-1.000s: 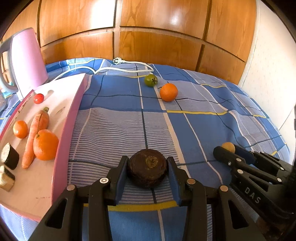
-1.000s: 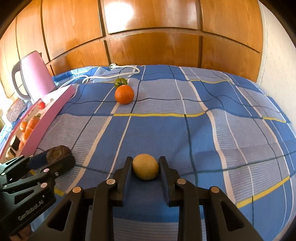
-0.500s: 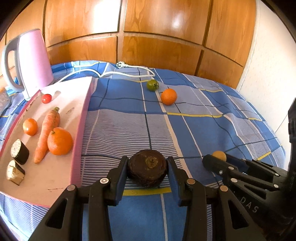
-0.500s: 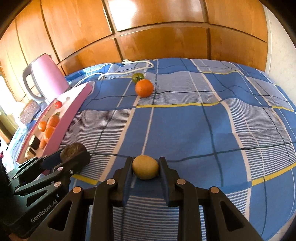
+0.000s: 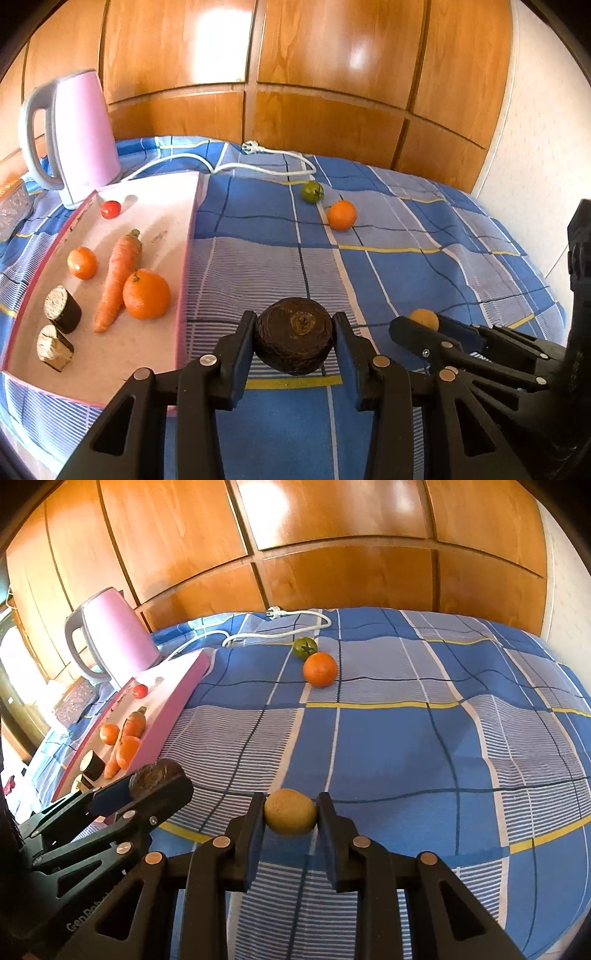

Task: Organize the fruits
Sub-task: 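Lift the dark fruit and yellow potato and carry them toward the tray, then lower both items into the tray and open both tools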

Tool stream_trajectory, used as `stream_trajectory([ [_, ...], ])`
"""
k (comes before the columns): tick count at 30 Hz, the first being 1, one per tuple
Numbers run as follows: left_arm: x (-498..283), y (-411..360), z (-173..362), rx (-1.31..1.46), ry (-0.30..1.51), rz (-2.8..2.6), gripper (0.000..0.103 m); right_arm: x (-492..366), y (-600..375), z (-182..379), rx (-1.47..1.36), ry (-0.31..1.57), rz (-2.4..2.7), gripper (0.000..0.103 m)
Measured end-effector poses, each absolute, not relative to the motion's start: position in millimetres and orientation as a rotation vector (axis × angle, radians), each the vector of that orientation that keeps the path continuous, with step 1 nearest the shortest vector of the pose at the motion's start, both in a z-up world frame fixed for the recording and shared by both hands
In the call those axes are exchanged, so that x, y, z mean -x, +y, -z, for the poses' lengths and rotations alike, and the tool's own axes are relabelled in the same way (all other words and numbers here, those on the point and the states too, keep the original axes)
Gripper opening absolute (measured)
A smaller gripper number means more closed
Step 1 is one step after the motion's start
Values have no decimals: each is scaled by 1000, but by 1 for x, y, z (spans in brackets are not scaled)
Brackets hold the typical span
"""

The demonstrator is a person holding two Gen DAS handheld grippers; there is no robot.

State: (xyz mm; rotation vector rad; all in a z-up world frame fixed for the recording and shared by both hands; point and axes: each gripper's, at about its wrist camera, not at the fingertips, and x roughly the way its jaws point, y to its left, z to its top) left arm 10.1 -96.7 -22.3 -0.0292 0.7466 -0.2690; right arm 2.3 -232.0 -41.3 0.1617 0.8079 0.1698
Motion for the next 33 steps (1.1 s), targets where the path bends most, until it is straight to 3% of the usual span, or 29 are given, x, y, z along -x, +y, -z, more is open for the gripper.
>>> stream_trajectory([
  [19, -15, -52, 5, 101, 720, 166, 41, -13, -205, 26, -97, 789, -228, 28],
  [33, -26, 33, 1, 210, 706, -5, 41, -39, -138, 3, 12, 773, -394, 28],
])
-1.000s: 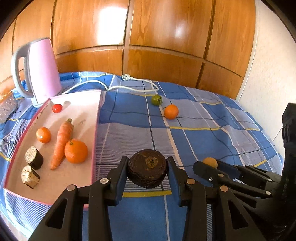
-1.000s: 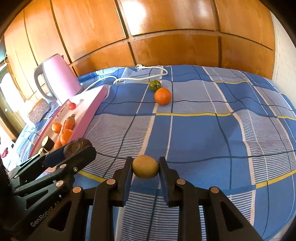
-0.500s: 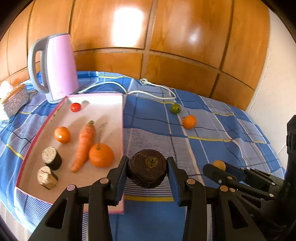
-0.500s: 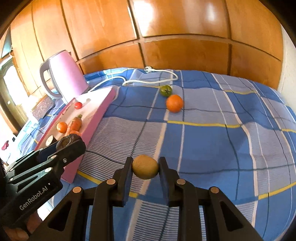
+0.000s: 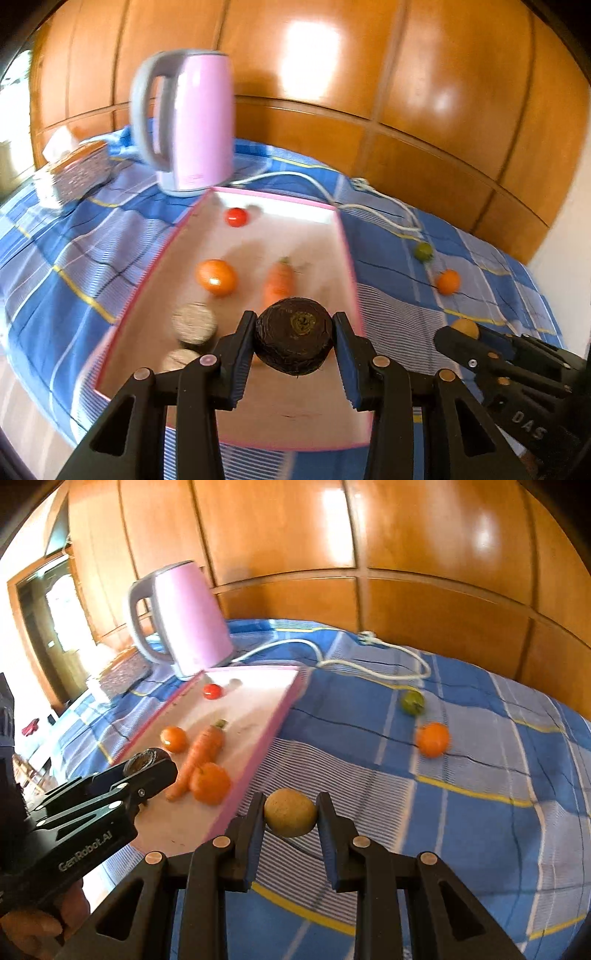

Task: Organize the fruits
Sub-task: 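Lower both items into the tray and open both tools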

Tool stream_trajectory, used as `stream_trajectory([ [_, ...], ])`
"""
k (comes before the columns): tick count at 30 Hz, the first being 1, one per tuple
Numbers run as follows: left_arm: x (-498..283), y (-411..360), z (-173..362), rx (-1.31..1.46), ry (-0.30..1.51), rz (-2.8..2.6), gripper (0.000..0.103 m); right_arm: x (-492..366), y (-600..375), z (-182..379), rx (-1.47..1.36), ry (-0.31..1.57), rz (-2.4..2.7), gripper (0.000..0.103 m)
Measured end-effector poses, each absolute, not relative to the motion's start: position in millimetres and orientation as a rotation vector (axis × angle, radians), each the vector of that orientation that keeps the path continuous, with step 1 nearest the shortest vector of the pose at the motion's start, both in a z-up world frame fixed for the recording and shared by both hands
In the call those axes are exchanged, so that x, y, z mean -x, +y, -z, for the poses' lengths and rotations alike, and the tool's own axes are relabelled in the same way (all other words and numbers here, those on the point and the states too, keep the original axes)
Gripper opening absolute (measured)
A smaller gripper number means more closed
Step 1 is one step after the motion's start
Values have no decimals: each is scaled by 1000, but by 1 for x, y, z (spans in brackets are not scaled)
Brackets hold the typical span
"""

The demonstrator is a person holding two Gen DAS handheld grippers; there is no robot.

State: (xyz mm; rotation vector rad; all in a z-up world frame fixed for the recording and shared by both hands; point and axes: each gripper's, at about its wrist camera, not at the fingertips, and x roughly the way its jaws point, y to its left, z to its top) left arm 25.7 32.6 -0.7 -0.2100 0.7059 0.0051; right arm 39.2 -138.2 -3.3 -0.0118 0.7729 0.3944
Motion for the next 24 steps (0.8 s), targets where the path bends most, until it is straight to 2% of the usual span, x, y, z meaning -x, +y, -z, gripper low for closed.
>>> stream_trajectory([
  [8, -40, 64, 2, 253, 702, -38, 41, -57, -99, -1, 31, 786, -468, 28],
  [19, -59, 66, 8, 260, 726, -23, 42, -104, -72, -5, -44, 829, -483, 28],
  [24, -59, 66, 10, 243, 727, -31, 43, -107, -65, 5, -35, 852, -474, 33],
])
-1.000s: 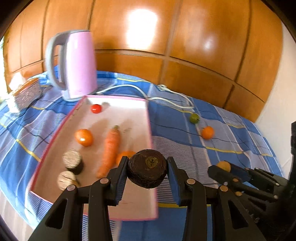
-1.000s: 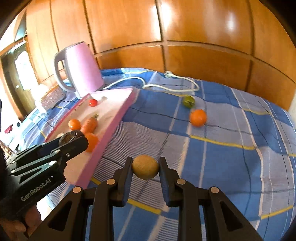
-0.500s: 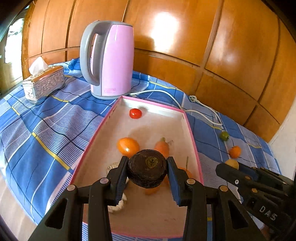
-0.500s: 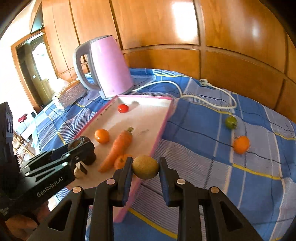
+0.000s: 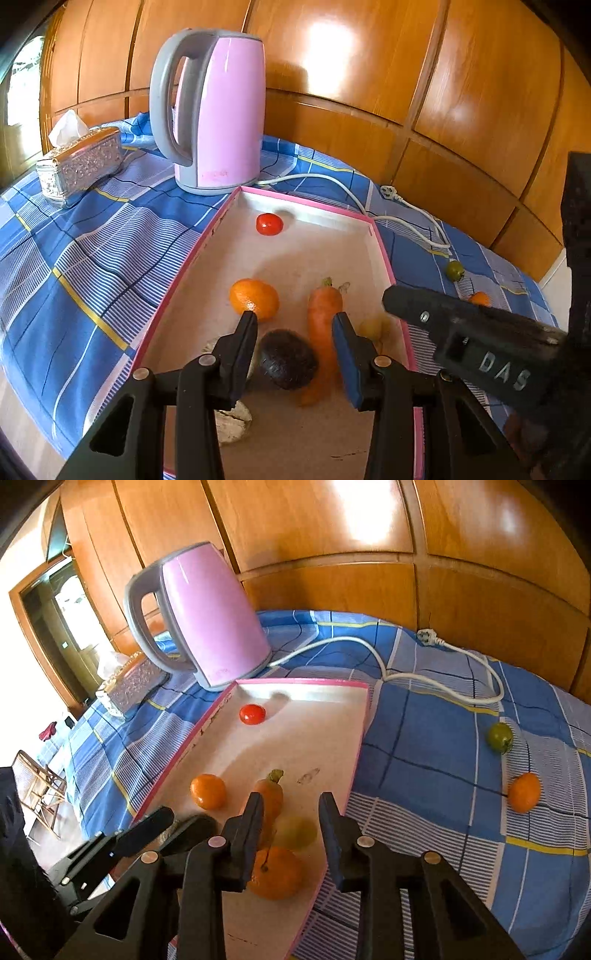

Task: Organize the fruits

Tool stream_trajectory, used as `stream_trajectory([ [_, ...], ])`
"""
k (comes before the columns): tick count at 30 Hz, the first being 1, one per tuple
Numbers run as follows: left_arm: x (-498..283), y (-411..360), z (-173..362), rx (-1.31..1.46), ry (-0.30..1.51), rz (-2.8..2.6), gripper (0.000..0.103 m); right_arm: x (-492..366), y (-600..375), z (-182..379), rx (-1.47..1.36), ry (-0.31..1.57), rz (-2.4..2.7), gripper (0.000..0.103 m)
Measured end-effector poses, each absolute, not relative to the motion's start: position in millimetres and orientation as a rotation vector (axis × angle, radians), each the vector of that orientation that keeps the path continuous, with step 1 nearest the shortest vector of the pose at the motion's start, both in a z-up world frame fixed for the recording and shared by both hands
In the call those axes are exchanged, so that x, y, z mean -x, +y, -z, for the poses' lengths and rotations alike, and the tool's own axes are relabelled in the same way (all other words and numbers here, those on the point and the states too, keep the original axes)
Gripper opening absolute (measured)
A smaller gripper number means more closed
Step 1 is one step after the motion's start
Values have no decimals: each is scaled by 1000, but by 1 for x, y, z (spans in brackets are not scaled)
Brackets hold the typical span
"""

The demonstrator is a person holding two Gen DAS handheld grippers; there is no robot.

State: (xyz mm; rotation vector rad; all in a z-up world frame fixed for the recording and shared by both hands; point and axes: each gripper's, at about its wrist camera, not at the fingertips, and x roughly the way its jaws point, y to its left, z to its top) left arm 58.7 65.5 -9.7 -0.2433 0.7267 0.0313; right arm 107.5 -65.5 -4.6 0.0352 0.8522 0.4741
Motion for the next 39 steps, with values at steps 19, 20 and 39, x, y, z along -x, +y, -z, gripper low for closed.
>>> stream_trajectory([
  [19, -34, 52, -3, 216, 709, -57, 44, -72, -97, -2, -81, 809, -378, 34],
  [20, -32, 50, -4, 212, 708, -52, 44, -70, -99, -3, -81, 803, -370, 34],
  [39, -19, -3, -10, 110, 717, 61, 44, -49, -162, 2, -142, 773, -229, 34],
])
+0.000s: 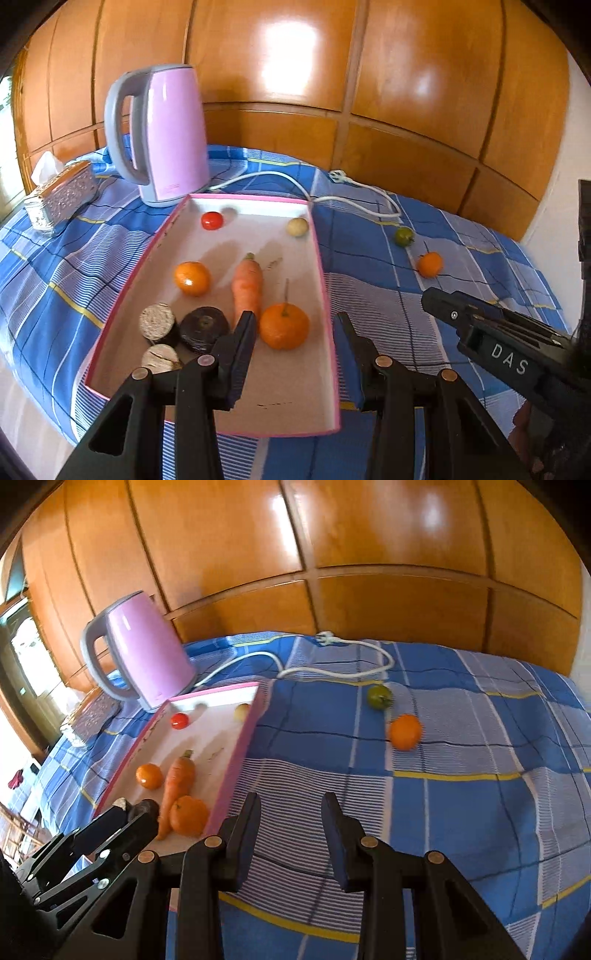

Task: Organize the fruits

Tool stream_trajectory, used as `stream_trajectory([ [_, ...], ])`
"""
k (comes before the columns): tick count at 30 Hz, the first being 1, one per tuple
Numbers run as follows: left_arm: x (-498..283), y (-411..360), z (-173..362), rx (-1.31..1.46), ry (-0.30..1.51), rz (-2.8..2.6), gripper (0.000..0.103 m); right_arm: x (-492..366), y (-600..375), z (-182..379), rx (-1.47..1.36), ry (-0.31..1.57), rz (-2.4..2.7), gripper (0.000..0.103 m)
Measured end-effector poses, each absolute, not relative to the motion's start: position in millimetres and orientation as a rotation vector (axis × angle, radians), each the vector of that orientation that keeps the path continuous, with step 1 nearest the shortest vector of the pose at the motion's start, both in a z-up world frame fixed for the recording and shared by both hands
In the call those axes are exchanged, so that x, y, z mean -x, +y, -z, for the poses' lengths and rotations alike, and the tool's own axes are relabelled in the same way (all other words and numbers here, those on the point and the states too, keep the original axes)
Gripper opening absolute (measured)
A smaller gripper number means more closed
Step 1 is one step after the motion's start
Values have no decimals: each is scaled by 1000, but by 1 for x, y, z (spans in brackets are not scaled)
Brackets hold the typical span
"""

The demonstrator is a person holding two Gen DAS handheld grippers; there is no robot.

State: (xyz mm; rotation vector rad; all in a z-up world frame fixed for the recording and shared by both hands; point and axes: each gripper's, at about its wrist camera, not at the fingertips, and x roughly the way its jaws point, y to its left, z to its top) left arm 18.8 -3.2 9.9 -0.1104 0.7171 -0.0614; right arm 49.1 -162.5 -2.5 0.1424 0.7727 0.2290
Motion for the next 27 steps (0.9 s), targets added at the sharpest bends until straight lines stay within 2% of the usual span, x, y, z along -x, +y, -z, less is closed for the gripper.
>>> stream_trajectory([
  [27, -53, -64, 11, 41, 789, 158, 44, -74, -237, 38, -216, 843, -79, 34],
])
